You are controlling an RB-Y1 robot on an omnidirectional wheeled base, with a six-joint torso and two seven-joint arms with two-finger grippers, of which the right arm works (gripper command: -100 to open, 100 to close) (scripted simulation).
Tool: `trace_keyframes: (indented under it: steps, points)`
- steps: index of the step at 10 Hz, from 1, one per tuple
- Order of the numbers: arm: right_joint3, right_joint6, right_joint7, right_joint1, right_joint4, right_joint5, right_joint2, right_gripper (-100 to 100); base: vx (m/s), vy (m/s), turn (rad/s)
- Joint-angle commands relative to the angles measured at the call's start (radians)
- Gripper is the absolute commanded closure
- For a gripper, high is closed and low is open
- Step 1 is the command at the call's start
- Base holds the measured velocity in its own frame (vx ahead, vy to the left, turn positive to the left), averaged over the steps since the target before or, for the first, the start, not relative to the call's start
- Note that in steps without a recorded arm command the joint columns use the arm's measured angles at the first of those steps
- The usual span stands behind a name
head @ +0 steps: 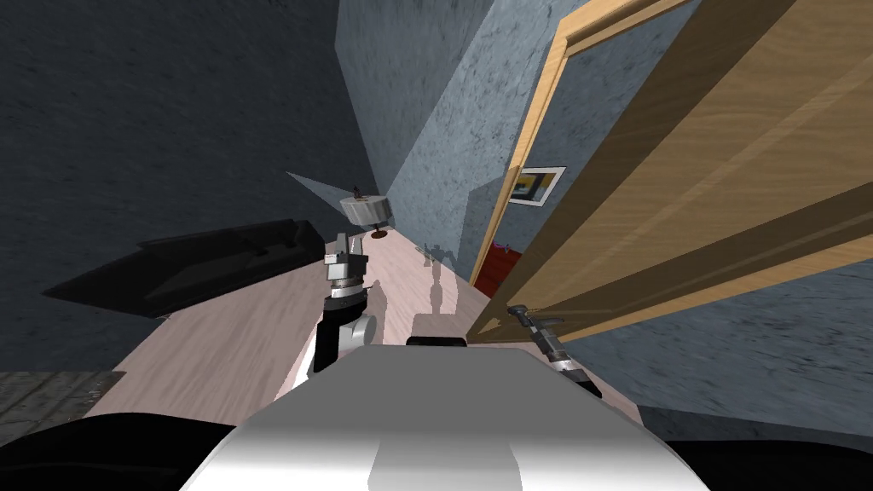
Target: Pull the door open
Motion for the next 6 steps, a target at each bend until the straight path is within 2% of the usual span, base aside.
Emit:
trace_keyframes:
  steps: [1,3,6]
  points:
    - [0.000,0.000,0.000,0.000,0.000,0.000,0.000,100,-0.089,-0.022,0.029]
    - [0.003,-0.013,-0.004,-0.004,0.015,0.003,-0.003,100,-0.177,-0.037,0.150]
    - [0.006,-0.029,-0.009,-0.012,0.033,0.005,-0.009,100,-0.196,-0.078,0.166]
